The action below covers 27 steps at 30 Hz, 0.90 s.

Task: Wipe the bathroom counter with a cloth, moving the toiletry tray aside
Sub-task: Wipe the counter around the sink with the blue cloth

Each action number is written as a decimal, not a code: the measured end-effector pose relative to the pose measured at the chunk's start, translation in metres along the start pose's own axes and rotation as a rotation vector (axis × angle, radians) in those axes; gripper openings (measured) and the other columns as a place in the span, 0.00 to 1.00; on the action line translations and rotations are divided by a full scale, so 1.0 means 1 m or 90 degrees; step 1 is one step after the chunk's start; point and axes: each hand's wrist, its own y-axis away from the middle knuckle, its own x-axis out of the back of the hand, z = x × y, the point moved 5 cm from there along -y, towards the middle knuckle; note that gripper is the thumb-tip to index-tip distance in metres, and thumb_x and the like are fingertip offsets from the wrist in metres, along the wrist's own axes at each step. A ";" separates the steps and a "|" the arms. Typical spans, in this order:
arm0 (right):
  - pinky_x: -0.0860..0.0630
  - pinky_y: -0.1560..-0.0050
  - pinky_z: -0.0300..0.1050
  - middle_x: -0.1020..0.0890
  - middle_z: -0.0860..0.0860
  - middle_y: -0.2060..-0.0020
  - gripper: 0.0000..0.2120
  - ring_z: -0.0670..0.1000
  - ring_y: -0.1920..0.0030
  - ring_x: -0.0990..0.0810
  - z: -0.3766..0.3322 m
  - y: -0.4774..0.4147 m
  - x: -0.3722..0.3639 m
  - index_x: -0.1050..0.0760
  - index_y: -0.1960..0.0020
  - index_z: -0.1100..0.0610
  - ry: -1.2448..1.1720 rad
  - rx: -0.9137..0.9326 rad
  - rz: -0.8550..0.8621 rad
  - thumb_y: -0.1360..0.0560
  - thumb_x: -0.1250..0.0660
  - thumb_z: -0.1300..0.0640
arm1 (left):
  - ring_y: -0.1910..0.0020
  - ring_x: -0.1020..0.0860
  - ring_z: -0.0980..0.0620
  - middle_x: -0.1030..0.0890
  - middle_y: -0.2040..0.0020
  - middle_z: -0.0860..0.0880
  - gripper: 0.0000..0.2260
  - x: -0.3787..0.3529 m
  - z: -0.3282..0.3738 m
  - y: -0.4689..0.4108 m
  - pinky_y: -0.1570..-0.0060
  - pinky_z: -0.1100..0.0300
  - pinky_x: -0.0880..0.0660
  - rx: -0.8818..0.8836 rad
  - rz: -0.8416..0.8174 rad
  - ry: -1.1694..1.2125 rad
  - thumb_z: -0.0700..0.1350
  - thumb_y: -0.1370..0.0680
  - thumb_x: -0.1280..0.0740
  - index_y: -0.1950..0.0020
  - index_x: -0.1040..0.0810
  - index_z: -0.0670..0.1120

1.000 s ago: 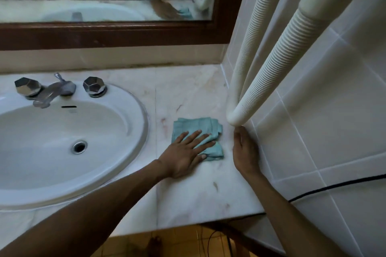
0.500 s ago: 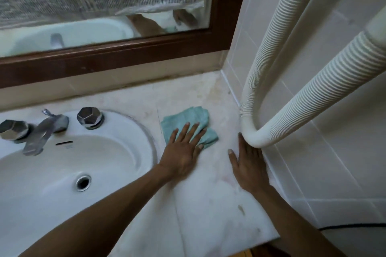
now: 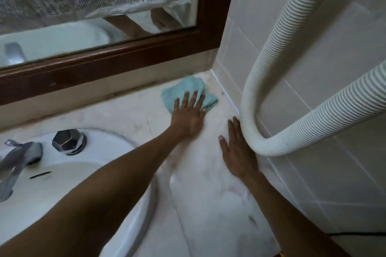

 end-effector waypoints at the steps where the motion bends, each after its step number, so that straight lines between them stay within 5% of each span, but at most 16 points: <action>1: 0.46 0.22 0.54 0.45 0.54 0.20 0.31 0.53 0.20 0.50 -0.001 0.000 0.001 0.46 0.21 0.59 -0.001 -0.005 0.006 0.18 0.51 0.43 | 0.19 0.58 0.47 0.54 0.18 0.52 0.25 0.000 -0.001 0.017 0.23 0.43 0.60 -0.053 -0.001 -0.016 0.57 0.16 0.56 0.18 0.54 0.55; 6: 0.44 0.23 0.54 0.44 0.53 0.20 0.31 0.52 0.20 0.49 -0.002 0.001 0.001 0.46 0.21 0.59 0.002 -0.009 0.017 0.18 0.50 0.43 | 0.19 0.52 0.52 0.49 0.19 0.56 0.24 0.003 -0.030 0.056 0.22 0.47 0.54 -0.178 0.024 -0.064 0.58 0.16 0.56 0.19 0.50 0.58; 14: 0.40 0.24 0.53 0.38 0.54 0.22 0.28 0.52 0.21 0.44 -0.007 0.006 0.011 0.39 0.23 0.60 0.008 0.006 0.119 0.18 0.42 0.46 | 0.19 0.59 0.47 0.55 0.18 0.52 0.26 0.013 0.001 -0.065 0.24 0.42 0.62 0.025 0.007 -0.002 0.58 0.16 0.59 0.19 0.54 0.56; 21: 0.40 0.24 0.55 0.40 0.53 0.21 0.30 0.52 0.21 0.45 -0.005 0.006 0.009 0.41 0.22 0.59 -0.008 -0.013 0.093 0.18 0.44 0.44 | 0.19 0.56 0.49 0.53 0.18 0.56 0.24 -0.006 0.019 0.024 0.23 0.44 0.59 -0.203 -0.027 -0.060 0.58 0.16 0.56 0.19 0.53 0.59; 27: 0.42 0.23 0.53 0.42 0.52 0.21 0.30 0.51 0.20 0.48 -0.003 0.003 0.007 0.42 0.21 0.56 -0.008 -0.032 0.062 0.18 0.46 0.43 | 0.19 0.55 0.49 0.51 0.18 0.54 0.24 0.013 0.015 -0.053 0.23 0.45 0.58 -0.191 -0.044 -0.049 0.59 0.16 0.57 0.20 0.54 0.59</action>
